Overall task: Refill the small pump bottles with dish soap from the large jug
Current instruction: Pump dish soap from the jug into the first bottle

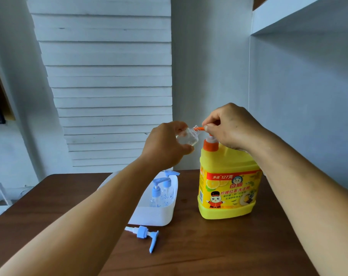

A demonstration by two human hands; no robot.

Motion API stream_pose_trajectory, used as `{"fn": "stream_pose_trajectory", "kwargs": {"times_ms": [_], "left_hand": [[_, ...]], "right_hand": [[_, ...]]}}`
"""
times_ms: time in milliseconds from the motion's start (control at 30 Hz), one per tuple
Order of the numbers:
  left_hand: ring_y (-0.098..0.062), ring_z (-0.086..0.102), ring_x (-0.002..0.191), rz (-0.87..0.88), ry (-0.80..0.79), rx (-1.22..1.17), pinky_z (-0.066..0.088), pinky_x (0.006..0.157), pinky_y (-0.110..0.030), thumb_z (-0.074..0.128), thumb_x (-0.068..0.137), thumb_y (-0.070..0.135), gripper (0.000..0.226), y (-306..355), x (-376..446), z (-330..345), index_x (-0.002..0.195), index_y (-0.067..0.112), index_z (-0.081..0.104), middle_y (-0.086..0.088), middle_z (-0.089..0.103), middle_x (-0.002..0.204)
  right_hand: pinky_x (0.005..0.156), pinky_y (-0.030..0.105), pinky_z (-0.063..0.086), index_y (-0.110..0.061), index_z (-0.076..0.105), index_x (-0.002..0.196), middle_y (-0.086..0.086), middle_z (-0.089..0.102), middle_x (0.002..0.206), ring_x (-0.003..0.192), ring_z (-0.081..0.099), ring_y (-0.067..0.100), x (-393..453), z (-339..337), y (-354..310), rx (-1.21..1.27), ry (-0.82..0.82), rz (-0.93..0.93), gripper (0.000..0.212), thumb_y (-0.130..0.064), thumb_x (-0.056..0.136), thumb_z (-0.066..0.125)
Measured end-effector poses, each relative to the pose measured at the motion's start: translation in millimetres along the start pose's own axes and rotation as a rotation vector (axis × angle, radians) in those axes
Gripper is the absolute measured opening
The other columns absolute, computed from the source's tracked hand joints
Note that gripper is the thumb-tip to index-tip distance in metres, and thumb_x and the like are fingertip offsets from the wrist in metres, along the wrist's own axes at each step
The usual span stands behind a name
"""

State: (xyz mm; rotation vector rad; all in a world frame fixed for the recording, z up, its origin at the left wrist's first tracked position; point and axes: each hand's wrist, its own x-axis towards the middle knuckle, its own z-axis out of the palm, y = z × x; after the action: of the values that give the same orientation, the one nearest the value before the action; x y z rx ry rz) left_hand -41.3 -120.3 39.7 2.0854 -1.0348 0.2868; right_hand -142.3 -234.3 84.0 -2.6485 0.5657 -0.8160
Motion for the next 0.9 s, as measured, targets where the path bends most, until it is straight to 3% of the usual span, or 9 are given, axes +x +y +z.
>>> {"fn": "stream_pose_trajectory", "kwargs": {"times_ms": [167,333,500,633,767,900], "left_hand": [[-0.014,0.062,0.094,-0.01,-0.026,0.012,0.045,0.076,-0.025,0.075,0.073,0.027,0.044,-3,-2,3,0.114,0.023,0.062,0.004,0.067,0.113],[-0.015,0.063,0.094,0.007,0.001,0.004,0.048,0.08,-0.027,0.076,0.072,0.027,0.043,2,4,-4,0.113,0.023,0.062,0.006,0.067,0.111],[-0.013,0.062,0.09,0.001,-0.018,0.011,0.045,0.076,-0.024,0.076,0.072,0.026,0.042,-3,1,4,0.111,0.022,0.063,0.005,0.067,0.111],[-0.012,0.061,0.089,-0.002,-0.022,0.011,0.045,0.076,-0.024,0.076,0.072,0.026,0.042,-3,0,5,0.112,0.022,0.063,0.004,0.067,0.112],[-0.016,0.062,0.091,0.011,0.002,0.003,0.049,0.079,-0.028,0.076,0.072,0.026,0.041,2,4,-3,0.111,0.022,0.063,0.005,0.067,0.111],[-0.016,0.063,0.091,0.002,-0.007,-0.002,0.05,0.079,-0.029,0.076,0.071,0.025,0.04,0,1,1,0.109,0.022,0.064,0.004,0.068,0.109]], "right_hand": [[0.069,0.024,0.044,-0.015,0.075,0.095,0.006,0.072,0.099,0.089,0.064,0.021,-1,4,-1,-0.019,-0.02,0.013,0.02,-0.014,0.091,0.055],[0.052,0.017,0.037,-0.016,0.072,0.102,0.003,0.071,0.099,0.08,0.059,0.015,3,-8,-1,0.023,-0.027,0.006,0.019,-0.016,0.09,0.057],[0.068,0.023,0.04,-0.012,0.073,0.097,0.004,0.07,0.1,0.086,0.061,0.018,-4,5,3,0.026,-0.003,-0.001,0.018,-0.017,0.091,0.057],[0.067,0.023,0.043,-0.01,0.075,0.093,0.004,0.072,0.096,0.084,0.064,0.018,-3,4,2,0.005,-0.028,0.008,0.02,-0.015,0.091,0.056],[0.052,0.017,0.04,-0.011,0.074,0.095,0.003,0.072,0.094,0.079,0.062,0.016,3,-7,0,-0.008,-0.022,-0.007,0.018,-0.015,0.089,0.058],[0.063,0.022,0.042,-0.014,0.074,0.097,0.004,0.071,0.098,0.086,0.062,0.018,-2,0,3,0.008,-0.003,-0.012,0.018,-0.016,0.09,0.057]]}}
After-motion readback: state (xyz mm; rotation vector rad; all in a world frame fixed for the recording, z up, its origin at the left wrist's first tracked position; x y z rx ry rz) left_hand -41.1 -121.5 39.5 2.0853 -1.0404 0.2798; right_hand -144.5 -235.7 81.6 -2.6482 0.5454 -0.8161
